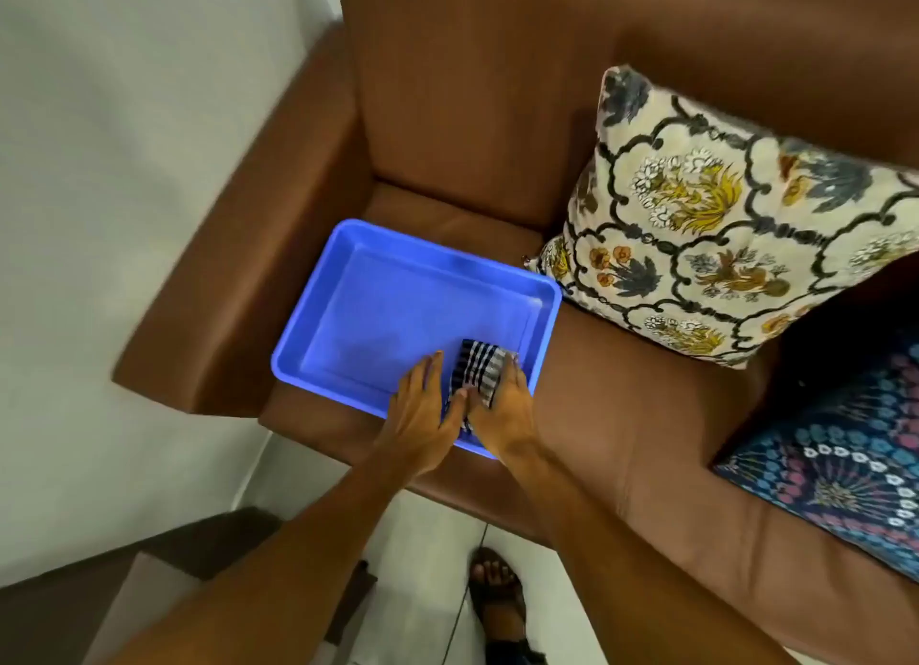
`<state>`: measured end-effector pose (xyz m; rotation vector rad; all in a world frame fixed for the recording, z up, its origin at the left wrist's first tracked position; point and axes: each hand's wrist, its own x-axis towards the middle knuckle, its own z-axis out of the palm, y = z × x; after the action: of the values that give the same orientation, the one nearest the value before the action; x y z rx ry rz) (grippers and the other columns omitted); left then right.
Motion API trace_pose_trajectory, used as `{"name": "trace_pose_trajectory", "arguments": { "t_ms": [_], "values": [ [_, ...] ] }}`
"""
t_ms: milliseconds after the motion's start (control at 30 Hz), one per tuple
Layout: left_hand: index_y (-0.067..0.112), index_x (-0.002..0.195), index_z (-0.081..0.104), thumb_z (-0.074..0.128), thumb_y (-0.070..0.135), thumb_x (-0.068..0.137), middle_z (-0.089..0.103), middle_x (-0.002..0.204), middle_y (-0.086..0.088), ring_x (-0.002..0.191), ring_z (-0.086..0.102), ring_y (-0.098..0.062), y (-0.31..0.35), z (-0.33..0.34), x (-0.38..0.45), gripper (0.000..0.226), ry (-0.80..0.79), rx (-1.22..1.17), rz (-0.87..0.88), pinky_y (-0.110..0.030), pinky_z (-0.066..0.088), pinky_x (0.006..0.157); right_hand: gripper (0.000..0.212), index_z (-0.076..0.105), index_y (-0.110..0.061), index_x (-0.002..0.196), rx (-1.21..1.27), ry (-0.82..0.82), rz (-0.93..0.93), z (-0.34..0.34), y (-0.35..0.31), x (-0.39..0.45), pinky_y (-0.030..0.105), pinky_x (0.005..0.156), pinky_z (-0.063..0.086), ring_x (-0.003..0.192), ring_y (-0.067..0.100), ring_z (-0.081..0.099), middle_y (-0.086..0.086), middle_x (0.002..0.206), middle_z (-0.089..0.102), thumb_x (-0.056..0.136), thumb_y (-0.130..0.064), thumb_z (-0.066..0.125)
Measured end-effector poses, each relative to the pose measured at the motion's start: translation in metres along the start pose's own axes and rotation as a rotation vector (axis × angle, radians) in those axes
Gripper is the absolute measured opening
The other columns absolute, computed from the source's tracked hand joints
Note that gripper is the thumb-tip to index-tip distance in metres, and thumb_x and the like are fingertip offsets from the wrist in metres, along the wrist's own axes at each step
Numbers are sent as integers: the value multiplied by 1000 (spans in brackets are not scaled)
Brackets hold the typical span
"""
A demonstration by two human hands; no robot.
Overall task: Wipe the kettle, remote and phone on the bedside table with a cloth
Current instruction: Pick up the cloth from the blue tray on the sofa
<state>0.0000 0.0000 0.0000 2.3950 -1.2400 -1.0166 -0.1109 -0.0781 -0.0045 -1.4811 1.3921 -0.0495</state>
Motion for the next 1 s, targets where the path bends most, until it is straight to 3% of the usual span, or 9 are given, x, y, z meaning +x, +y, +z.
{"name": "trace_pose_trajectory", "arguments": {
  "t_ms": [200, 367, 500, 567, 667, 733, 800, 867, 1000],
  "values": [
    [6, 158, 32, 43, 24, 110, 39, 160, -17, 149, 35, -34, -5, 31, 42, 52, 18, -285, -220, -50, 31, 122, 82, 19, -7, 170, 148, 56, 223, 22, 5, 34, 41, 126, 38, 157, 34, 37, 14, 173, 27, 104, -19, 66],
    [3, 140, 54, 56, 13, 103, 57, 134, -21, 121, 60, -37, -11, 48, 58, 38, 59, -364, -246, -42, 50, 99, 83, 13, -1, 169, -33, 109, 203, 33, 6, 45, 44, 124, 39, 151, 39, 40, 20, 167, 29, 103, -8, 63],
    [3, 118, 68, 75, 18, 93, 76, 109, -18, 100, 73, -33, -15, 48, 60, 31, 55, -549, -311, -42, 61, 81, 65, 32, 0, 159, -40, 155, 240, 35, 5, 50, 46, 115, 47, 142, 42, 48, 22, 158, 36, 102, -3, 62],
    [4, 112, 71, 77, 21, 92, 78, 103, -17, 92, 75, -31, -17, 42, 58, 26, 33, -660, -361, -43, 64, 78, 52, 42, 0, 149, -41, 165, 233, 36, 4, 51, 47, 111, 49, 138, 43, 52, 23, 152, 47, 102, -7, 64],
    [6, 105, 75, 75, 17, 94, 78, 93, -11, 74, 73, -21, -18, 27, 46, 16, -45, -848, -397, -25, 59, 58, 48, 53, -1, 139, -22, 143, 255, 32, 0, 47, 50, 104, 56, 130, 43, 62, 22, 139, 63, 102, -25, 72],
    [2, 109, 76, 74, 11, 93, 79, 96, -14, 76, 74, -22, -16, 11, 31, 18, -70, -945, -409, -29, 61, 65, 48, 66, -5, 129, 58, 131, 296, 29, -6, 37, 49, 100, 59, 121, 40, 70, 19, 128, 72, 98, -40, 76],
    [0, 108, 76, 74, 9, 92, 79, 99, -17, 77, 75, -21, -17, -5, 11, 18, -13, -1051, -434, -31, 62, 72, 46, 74, -10, 114, 207, 126, 328, 30, -17, 17, 43, 93, 62, 106, 34, 76, 14, 114, 79, 93, -51, 79],
    [6, 103, 77, 77, 12, 89, 79, 92, -12, 66, 74, -12, -19, -18, -11, 15, 75, -1088, -459, -23, 59, 62, 45, 75, -14, 104, 333, 108, 284, 36, -23, -8, 42, 88, 65, 96, 31, 79, 11, 105, 82, 90, -56, 81],
    [16, 95, 71, 77, 17, 84, 75, 79, 1, 65, 70, -11, -45, -42, -86, 12, 188, -1225, -480, -23, 58, 60, 33, 80, -17, 106, 499, -22, 137, 71, -35, -82, 39, 83, 70, 96, 25, 84, 3, 98, 87, 92, -47, 83]
  ]
}}
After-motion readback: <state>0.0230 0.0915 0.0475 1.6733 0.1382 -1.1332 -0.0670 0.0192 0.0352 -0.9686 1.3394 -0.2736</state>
